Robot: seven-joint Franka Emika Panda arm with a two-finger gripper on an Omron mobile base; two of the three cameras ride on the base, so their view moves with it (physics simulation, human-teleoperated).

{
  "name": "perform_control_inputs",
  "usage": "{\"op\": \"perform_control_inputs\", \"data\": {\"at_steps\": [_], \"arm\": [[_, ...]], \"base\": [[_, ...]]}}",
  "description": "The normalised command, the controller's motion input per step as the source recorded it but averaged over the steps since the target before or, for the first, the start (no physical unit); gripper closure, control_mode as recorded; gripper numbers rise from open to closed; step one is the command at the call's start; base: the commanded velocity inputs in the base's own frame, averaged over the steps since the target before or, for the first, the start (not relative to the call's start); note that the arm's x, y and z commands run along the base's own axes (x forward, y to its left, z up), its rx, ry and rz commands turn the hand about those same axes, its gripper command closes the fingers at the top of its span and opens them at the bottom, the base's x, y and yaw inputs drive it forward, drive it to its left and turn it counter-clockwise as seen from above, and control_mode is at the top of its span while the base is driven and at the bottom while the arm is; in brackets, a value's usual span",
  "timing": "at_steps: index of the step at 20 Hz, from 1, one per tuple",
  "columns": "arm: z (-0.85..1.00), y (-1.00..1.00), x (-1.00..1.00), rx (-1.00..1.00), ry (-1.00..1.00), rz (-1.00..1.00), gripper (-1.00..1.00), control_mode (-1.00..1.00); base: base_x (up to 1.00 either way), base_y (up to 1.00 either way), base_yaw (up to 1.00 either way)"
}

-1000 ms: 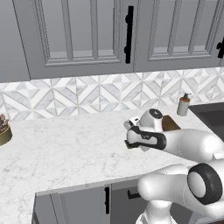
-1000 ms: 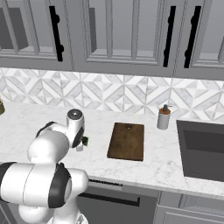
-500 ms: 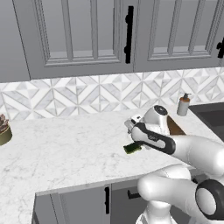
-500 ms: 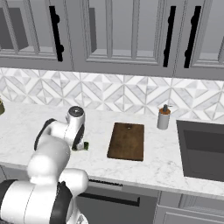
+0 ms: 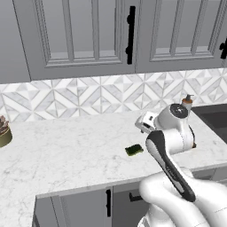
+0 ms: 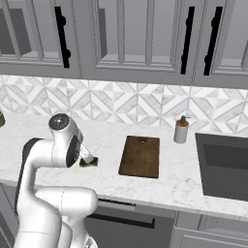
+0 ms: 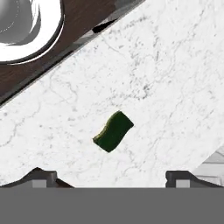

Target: Pick up the sponge from the counter and clean the cutting board by briefly scrubbing or pressing down on the cutting board. Once finished, release the sponge.

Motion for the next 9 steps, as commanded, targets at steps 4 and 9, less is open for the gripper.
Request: {"op": "perform_control_inputs", "data": {"at_steps": [4,9], "arm": [[0.73,-0.66,-1.00,-0.15,-0.31,0.24,-1.00,-1.00],[1.00,-0.47,-0.70,0.00,-0.19,0.27,-1.00,-1.00]], "base": [[0.00,0.00,0.00],[0.00,0.00,0.00]]}}
